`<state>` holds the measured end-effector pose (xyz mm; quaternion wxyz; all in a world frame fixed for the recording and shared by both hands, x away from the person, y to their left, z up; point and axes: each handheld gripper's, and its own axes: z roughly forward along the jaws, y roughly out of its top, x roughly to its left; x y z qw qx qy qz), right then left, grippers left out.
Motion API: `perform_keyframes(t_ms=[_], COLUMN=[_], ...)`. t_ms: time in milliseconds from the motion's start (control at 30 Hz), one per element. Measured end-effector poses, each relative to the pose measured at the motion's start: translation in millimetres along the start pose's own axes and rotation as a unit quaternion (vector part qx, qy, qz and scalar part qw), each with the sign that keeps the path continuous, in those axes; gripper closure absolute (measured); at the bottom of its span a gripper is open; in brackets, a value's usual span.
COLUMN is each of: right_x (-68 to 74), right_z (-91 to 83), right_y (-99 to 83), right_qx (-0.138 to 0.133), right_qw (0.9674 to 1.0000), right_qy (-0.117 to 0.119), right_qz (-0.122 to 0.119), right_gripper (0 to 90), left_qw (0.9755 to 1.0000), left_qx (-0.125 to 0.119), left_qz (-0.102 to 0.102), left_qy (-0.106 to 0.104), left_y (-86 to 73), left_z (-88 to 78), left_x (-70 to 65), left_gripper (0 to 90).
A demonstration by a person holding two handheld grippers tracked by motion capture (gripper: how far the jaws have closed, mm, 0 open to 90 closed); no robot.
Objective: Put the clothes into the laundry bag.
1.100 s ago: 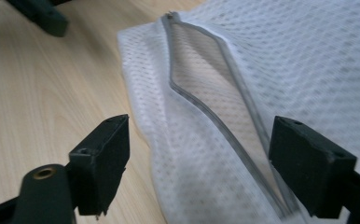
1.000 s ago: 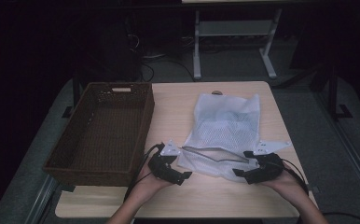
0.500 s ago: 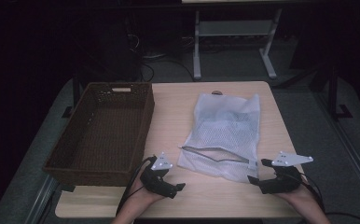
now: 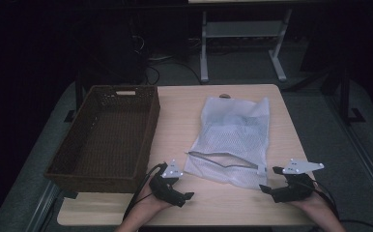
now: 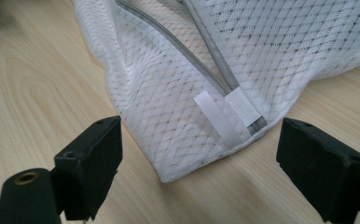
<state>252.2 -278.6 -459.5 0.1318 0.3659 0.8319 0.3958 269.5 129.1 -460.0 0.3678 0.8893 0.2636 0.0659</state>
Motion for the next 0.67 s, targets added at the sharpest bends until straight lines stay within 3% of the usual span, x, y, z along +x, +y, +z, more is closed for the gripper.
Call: perform_keyframes(t_ms=[667], right_x=[-0.6], right_z=[-1.6], right_y=[0.6], right_qx=[-0.011], right_qw=[0.9999], right_qy=[-0.003], right_qz=[-0.003], right_gripper=[13.6], left_qw=[1.0000], left_qx=[-0.005], left_qz=[-0.002], left_qy=[0.000], left_y=[-0.1], left_z=[-4.2], left_x=[3.2], left_gripper=[13.7])
